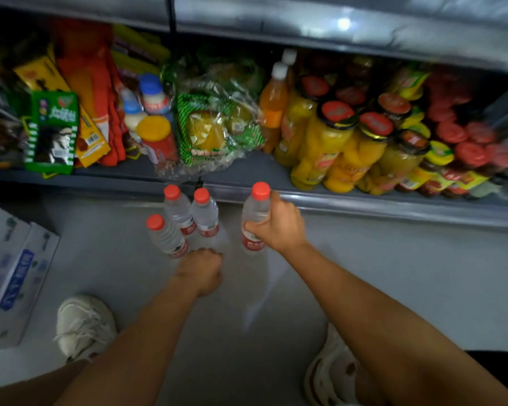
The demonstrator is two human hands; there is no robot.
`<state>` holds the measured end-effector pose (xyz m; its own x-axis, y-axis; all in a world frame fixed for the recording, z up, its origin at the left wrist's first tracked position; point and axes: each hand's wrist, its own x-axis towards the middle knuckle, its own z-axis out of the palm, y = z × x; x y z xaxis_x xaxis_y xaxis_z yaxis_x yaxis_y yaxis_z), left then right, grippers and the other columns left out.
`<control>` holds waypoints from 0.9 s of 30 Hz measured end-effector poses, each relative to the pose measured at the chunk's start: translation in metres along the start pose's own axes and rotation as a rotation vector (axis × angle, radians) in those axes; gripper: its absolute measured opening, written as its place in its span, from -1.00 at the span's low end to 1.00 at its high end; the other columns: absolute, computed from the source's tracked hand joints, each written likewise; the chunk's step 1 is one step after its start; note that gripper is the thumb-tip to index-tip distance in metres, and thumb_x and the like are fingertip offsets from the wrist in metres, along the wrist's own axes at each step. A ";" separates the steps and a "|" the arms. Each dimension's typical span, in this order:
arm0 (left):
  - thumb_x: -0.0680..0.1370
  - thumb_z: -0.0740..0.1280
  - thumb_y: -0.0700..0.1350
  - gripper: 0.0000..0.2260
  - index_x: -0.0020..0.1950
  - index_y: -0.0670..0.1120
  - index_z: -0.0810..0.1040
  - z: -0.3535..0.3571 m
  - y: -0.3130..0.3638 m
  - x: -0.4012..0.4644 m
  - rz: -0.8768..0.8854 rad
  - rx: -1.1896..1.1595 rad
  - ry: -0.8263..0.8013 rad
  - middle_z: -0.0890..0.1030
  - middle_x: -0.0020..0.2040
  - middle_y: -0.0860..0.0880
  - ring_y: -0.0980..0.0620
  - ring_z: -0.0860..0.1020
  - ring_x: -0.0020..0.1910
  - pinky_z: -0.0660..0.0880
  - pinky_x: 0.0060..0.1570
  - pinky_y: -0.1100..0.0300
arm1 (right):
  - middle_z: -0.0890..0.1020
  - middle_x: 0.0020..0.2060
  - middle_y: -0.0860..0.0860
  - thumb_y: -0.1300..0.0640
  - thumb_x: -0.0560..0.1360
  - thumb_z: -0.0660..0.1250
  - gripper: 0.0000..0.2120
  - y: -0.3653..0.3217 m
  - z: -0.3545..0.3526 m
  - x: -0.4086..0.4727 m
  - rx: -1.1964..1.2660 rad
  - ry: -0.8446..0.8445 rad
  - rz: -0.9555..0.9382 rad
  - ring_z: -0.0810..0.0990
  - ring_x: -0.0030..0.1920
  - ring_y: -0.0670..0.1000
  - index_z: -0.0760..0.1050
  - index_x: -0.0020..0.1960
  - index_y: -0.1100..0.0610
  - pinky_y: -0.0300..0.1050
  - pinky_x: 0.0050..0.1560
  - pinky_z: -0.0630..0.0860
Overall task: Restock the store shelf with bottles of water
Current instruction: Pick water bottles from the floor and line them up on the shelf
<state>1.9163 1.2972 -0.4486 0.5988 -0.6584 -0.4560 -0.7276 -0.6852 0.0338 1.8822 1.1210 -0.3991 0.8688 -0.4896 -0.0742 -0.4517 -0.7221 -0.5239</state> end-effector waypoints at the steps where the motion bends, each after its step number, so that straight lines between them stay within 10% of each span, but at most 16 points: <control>1: 0.55 0.22 -0.05 -0.74 0.20 -0.10 0.49 -0.014 0.003 -0.003 0.003 0.004 0.033 0.52 0.22 -0.12 -0.13 0.51 0.18 0.46 0.08 0.06 | 0.64 -0.03 0.17 -0.11 0.28 0.48 -0.49 -0.004 -0.016 -0.004 -0.002 0.042 -0.007 0.59 0.03 0.27 0.42 0.06 0.17 0.02 -0.10 0.49; 27: 0.55 0.23 -0.02 -0.77 0.14 -0.09 0.52 -0.415 0.034 -0.036 0.152 0.141 0.906 0.55 0.08 -0.08 -0.10 0.52 0.04 0.43 -0.10 0.08 | 0.57 -0.21 0.05 -0.28 0.27 0.43 -0.43 -0.152 -0.378 0.050 -0.003 0.750 -0.251 0.56 -0.14 0.12 0.42 -0.03 0.18 -0.10 -0.28 0.38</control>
<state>2.0089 1.1688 -0.0617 0.4833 -0.7708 0.4151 -0.8180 -0.5665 -0.0995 1.9179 1.0218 -0.0026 0.5764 -0.5096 0.6389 -0.2617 -0.8557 -0.4464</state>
